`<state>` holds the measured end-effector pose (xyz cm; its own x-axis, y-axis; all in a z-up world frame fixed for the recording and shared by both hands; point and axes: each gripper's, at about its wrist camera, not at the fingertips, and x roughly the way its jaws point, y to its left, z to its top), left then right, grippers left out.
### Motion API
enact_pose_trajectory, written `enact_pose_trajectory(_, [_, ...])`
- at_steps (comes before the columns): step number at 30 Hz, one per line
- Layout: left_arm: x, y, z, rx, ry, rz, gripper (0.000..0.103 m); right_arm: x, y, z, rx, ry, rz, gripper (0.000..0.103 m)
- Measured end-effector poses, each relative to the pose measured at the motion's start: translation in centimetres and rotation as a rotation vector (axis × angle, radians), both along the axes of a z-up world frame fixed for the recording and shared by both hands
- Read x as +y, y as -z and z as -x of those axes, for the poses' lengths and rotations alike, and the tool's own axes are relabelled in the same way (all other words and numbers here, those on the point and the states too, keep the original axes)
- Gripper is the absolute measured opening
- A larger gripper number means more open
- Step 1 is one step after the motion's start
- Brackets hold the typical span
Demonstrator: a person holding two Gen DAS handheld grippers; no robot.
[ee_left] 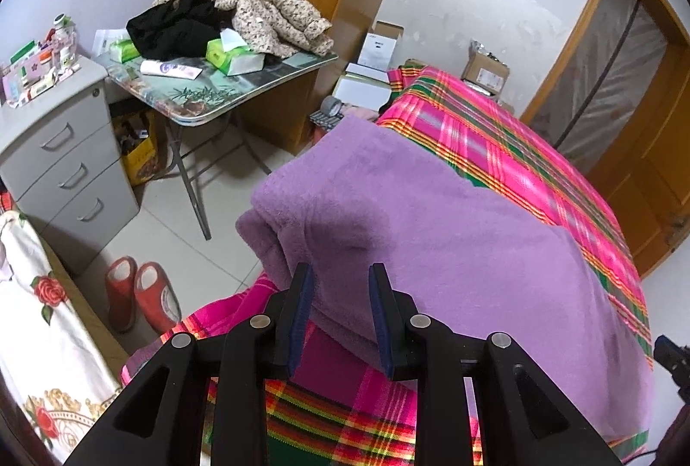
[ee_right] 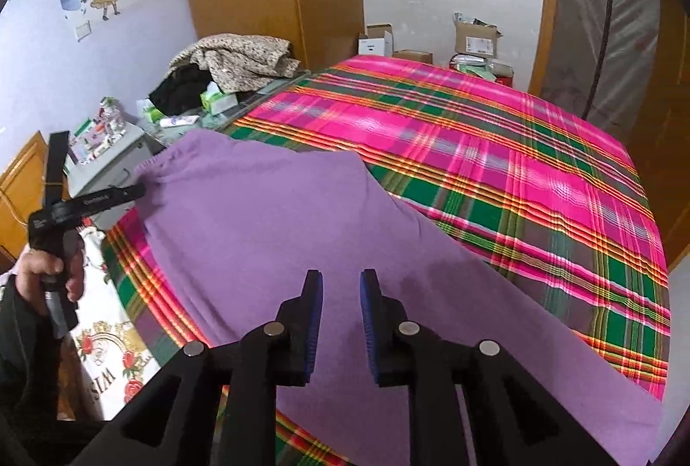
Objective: Fold clothes
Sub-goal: 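Grasp the folded lilac fabric edge with the left tool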
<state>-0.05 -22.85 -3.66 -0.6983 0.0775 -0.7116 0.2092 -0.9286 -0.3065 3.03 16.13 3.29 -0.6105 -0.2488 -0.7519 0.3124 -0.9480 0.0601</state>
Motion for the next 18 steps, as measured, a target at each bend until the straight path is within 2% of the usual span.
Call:
enact_pose_trajectory(9, [-0.1,0.1,0.7,-0.011,-0.005,0.013,0.027,2.8,2.9,2.6,-0.058,0.086,0.015,0.018])
enact_pose_trajectory(16, [-0.8,0.2,0.9,-0.006,-0.048,0.005,0.028,4.8,3.6,3.5,-0.065,0.133,0.049,0.018])
enact_pose_trajectory(17, [-0.9,0.1,0.8,0.0,-0.058,0.004,0.03,4.9,3.6,3.6,-0.067,0.132,0.05,0.018])
enact_pose_trajectory(18, [-1.1,0.0,0.6,0.006,-0.07,0.001,0.04,5.0,3.7,3.6,-0.07,0.131,0.054,0.018])
